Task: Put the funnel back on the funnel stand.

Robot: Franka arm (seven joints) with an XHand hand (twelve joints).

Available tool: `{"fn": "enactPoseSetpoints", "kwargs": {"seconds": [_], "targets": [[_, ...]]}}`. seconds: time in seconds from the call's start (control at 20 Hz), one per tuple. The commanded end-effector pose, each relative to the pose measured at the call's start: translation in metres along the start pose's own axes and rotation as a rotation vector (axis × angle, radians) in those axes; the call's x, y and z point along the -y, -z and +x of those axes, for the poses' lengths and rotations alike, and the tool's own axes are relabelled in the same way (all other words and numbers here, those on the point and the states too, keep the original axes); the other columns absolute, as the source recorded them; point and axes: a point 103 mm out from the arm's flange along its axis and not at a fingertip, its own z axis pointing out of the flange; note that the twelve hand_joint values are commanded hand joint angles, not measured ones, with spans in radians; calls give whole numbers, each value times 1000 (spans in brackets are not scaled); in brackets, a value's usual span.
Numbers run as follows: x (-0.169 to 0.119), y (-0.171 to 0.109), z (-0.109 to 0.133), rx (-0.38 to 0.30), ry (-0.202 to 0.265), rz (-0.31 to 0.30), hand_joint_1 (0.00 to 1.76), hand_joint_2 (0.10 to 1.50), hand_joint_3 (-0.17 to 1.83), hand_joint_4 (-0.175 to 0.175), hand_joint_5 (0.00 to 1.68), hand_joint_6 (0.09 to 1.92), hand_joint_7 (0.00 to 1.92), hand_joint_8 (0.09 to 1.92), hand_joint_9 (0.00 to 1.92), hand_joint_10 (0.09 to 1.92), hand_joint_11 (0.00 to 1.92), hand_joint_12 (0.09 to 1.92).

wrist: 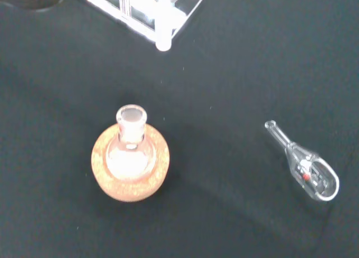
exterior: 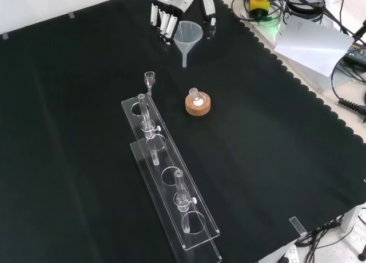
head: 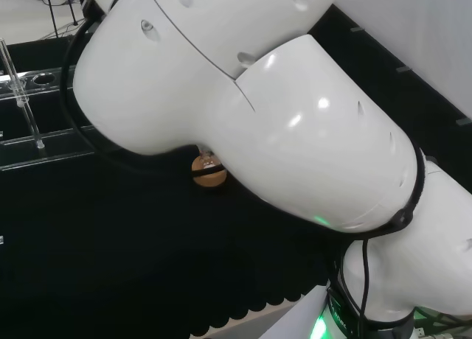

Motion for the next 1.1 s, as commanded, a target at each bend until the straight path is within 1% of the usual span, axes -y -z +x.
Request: {"fn": "enactPoseSetpoints", "kwargs": {"seconds": [0.05, 0.25, 0.55, 0.95, 1.1], "targets": [[-7, 24, -9, 0, -2, -14, 776, 696, 590, -23, 698, 771, 811, 637, 1279, 318, 816, 1148], [-18, 37, -19, 2, -5, -33, 775, 694, 593, -23, 697, 775, 810, 638, 1276, 319, 812, 1149], [-43, 50, -31, 7, -3, -51, 773, 692, 596, -21, 696, 780, 807, 640, 1269, 322, 795, 1154], [-69, 59, -47, -57, 11, -81, 769, 689, 600, -22, 698, 785, 800, 641, 1259, 327, 773, 1166], [-77, 66, -48, -70, 16, -94, 768, 688, 601, -23, 698, 786, 797, 643, 1255, 330, 770, 1171]]}}
